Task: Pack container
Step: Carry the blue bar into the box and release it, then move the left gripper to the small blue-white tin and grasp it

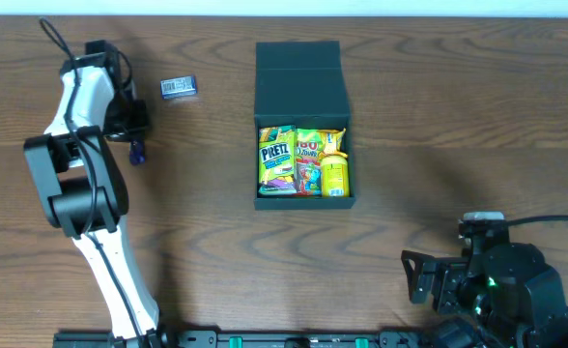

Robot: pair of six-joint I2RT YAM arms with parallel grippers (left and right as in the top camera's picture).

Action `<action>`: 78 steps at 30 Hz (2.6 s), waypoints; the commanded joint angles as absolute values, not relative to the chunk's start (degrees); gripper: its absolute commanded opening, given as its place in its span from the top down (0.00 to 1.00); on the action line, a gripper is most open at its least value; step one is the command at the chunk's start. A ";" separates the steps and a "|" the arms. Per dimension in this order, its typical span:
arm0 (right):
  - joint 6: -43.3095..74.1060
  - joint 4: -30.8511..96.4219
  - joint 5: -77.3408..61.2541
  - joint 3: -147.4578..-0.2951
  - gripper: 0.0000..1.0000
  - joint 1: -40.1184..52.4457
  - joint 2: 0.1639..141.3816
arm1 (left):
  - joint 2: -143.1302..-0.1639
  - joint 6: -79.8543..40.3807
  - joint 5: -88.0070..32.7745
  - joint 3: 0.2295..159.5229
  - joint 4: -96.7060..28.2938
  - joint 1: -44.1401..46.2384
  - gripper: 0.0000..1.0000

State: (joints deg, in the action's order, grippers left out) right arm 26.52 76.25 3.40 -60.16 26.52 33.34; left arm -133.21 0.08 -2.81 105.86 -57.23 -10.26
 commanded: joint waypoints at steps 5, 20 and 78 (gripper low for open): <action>25.87 76.31 3.60 -60.71 0.01 26.26 33.28 | -127.48 -6.72 -2.35 109.16 -58.67 -1.06 0.88; 25.87 76.31 3.60 -60.71 0.01 26.26 33.28 | -118.43 -28.51 -2.35 109.25 -58.41 27.59 0.91; 25.87 76.31 3.60 -60.69 0.01 26.26 33.28 | -119.20 -45.91 6.52 110.52 -59.72 16.38 0.57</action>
